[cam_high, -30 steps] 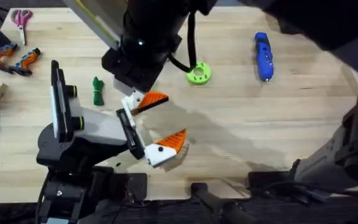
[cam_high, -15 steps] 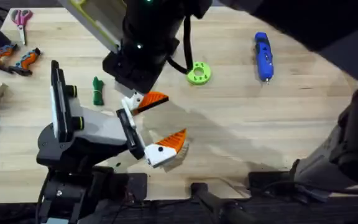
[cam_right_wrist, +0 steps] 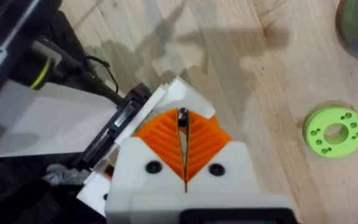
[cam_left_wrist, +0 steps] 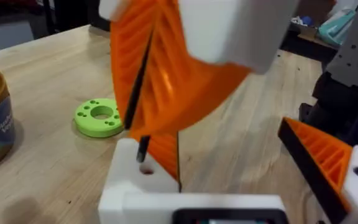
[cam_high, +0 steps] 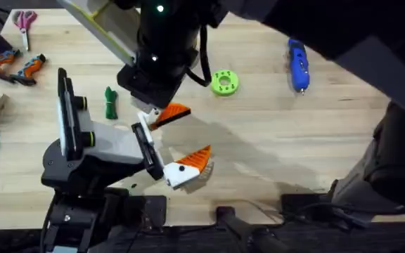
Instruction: Pick up the gripper from the table and insert it into the empty holder that is missing its gripper. Then pick up a screw, insert it into the mounting hole, and use the screwdriver to tighten it. Finally, clean up the table by picking up the vegetable and placing it into the bucket.
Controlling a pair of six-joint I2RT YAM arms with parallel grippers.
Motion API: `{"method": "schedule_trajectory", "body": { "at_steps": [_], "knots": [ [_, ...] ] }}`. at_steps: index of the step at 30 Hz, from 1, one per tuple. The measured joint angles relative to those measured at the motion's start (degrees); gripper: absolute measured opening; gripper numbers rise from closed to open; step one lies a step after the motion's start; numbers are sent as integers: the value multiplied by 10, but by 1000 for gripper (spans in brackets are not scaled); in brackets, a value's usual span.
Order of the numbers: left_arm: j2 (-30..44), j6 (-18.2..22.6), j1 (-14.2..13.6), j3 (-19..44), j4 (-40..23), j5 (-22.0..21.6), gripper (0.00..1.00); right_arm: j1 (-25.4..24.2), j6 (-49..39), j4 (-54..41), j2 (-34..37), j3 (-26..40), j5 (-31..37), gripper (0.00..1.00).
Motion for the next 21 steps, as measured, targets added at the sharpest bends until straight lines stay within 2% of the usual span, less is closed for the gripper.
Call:
{"method": "schedule_trajectory", "body": {
  "at_steps": [21],
  "knots": [
    [0,0,0,0,0,0,985,0,4,-1,0,0,0,6]
  ]
}}
